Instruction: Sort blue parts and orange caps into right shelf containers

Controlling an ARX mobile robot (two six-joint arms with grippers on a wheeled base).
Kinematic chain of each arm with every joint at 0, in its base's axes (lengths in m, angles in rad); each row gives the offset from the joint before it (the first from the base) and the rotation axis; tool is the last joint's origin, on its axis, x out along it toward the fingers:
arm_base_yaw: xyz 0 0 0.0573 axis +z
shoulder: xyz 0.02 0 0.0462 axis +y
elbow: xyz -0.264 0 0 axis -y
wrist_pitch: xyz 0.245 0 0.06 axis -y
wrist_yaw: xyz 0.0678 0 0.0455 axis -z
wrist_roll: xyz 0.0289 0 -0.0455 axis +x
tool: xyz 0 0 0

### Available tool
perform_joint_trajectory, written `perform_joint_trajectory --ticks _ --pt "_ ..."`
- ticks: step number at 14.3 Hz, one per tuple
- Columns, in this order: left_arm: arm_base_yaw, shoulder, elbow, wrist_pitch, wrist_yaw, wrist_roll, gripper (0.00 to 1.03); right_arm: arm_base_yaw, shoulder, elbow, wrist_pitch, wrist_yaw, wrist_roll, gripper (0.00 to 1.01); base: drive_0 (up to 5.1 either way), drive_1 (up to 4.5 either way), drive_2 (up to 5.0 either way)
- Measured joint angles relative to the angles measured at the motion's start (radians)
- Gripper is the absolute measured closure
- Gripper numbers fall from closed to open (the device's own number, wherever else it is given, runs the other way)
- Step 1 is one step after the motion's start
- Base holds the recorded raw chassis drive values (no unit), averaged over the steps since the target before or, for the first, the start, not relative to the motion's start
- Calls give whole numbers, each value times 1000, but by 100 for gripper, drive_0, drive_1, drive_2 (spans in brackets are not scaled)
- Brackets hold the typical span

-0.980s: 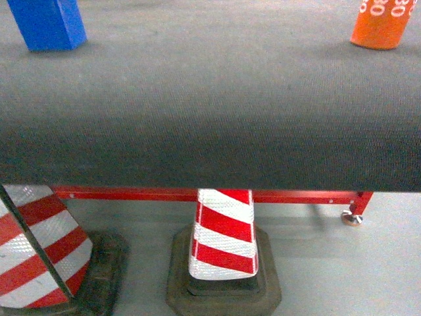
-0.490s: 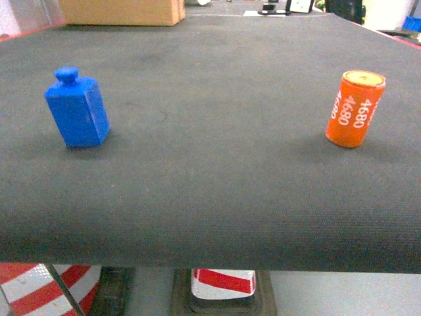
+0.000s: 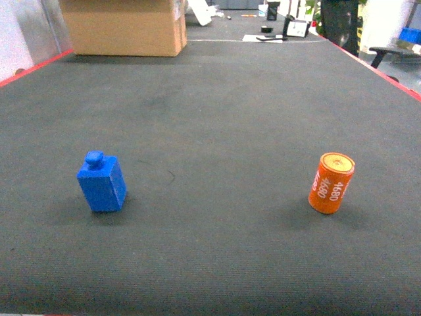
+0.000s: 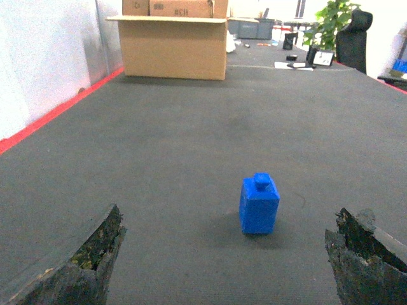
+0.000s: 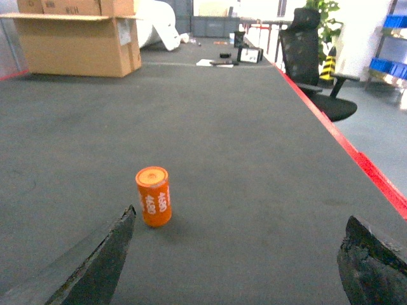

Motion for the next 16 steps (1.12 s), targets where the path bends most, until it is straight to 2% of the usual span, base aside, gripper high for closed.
perform_joint_trajectory --ticks 16 --pt "0 0 0 -8 1 0 5 0 0 0 -11 0 0 3 0 0 0"
